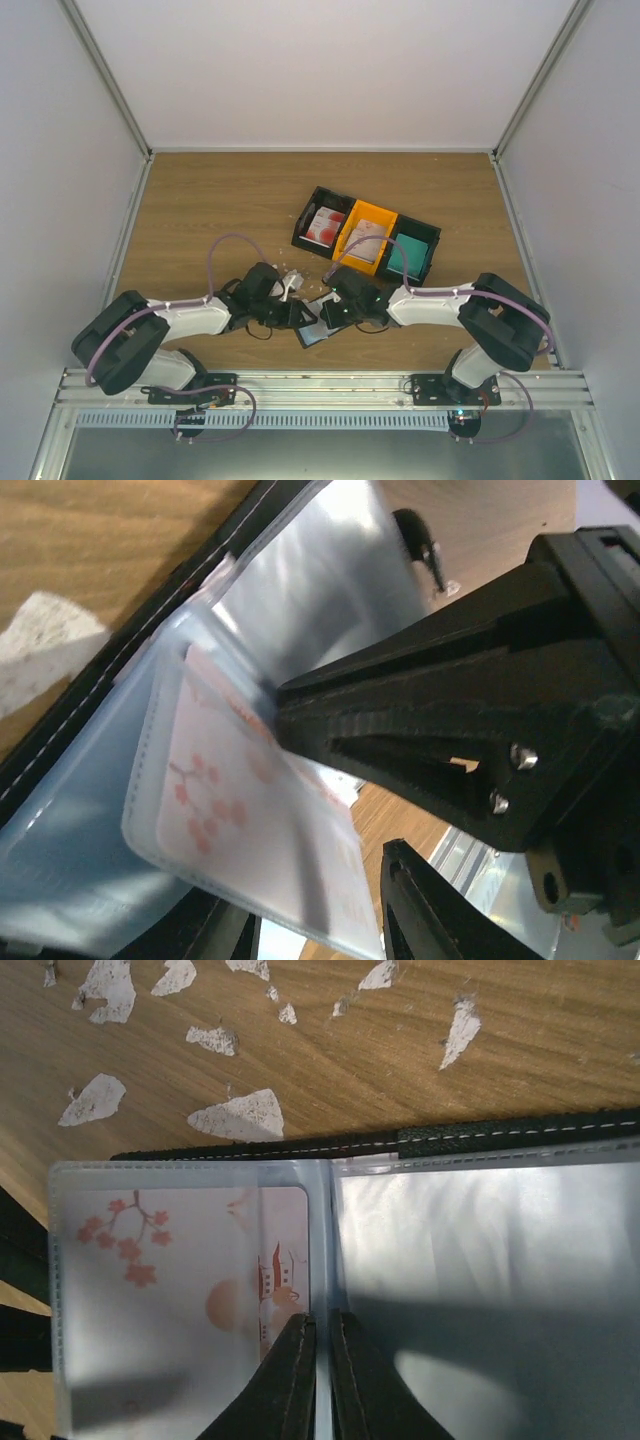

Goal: Put the credit cards into the card holder
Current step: Turn over the card slot in the card holder.

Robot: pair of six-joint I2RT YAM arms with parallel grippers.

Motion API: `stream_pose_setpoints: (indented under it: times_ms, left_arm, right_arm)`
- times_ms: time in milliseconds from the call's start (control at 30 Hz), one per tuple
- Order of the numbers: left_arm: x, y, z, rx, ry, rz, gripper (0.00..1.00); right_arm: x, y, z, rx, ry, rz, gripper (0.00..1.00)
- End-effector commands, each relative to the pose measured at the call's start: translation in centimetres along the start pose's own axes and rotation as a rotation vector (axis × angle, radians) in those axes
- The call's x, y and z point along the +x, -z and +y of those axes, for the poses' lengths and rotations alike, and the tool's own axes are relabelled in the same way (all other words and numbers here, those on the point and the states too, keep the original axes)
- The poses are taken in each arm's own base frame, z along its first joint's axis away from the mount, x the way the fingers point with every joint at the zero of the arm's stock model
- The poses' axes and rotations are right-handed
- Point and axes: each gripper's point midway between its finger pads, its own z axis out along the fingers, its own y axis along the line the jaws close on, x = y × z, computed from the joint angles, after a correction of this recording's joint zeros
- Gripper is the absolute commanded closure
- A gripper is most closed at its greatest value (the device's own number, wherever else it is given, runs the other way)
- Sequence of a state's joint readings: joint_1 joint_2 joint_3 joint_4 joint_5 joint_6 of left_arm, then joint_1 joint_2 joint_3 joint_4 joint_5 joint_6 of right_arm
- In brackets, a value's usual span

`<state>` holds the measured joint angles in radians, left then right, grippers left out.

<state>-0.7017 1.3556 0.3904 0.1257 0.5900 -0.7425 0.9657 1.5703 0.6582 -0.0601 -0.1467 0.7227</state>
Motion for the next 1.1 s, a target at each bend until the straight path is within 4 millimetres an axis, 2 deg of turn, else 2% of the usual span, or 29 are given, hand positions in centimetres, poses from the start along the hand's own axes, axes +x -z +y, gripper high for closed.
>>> stream_pose_setpoints:
  times_ms: [0, 167, 433, 567, 700, 800, 900, 1000, 1067]
  left_arm:
    - [-2.0, -0.4, -2.8, 0.089, -0.091, -0.033, 0.63]
    - [-2.8, -0.9, -3.6, 0.115, -0.111, -0.024, 0.58]
    - [-4.8, -2.6, -5.2, 0.131, -0.157, -0.021, 0.49]
    - [-5.2, -3.8, -4.4, 0.099, -0.148, -0.016, 0.45]
    - [-6.2, -3.3, -4.8, 0.086, -0.157, -0.065, 0.40]
    - [-7.2, -2.1, -4.9, 0.045, -0.158, -0.143, 0.37]
    - [-7.9, -0.8, -4.4, -0.012, -0.146, -0.210, 0.36]
    - [-8.1, 0.3, -3.7, -0.066, -0.129, -0.257, 0.36]
    - [-8.0, 1.0, -3.1, -0.090, -0.116, -0.277, 0.37]
  right_arm:
    - [0.4, 0.8, -1.2, 0.086, 0.002, -0.002, 0.89]
    - [-2.7, 4.0, -2.3, 0.201, -0.020, -0.124, 0.85]
    - [-6.2, 10.6, -7.0, 0.364, -0.088, -0.289, 0.76]
    - [-8.2, 14.2, -8.6, 0.381, -0.103, -0.371, 0.66]
    - [-10.2, 16.3, -8.8, 0.370, -0.038, -0.407, 0.53]
    - [-11.7, 16.3, -7.6, 0.314, 0.082, -0.393, 0.43]
    - [-13.2, 15.5, -6.4, 0.278, 0.187, -0.359, 0.38]
    - [-14.7, 13.9, -6.0, 0.279, 0.290, -0.300, 0.35]
    - [-14.9, 12.3, -6.6, 0.300, 0.332, -0.235, 0.34]
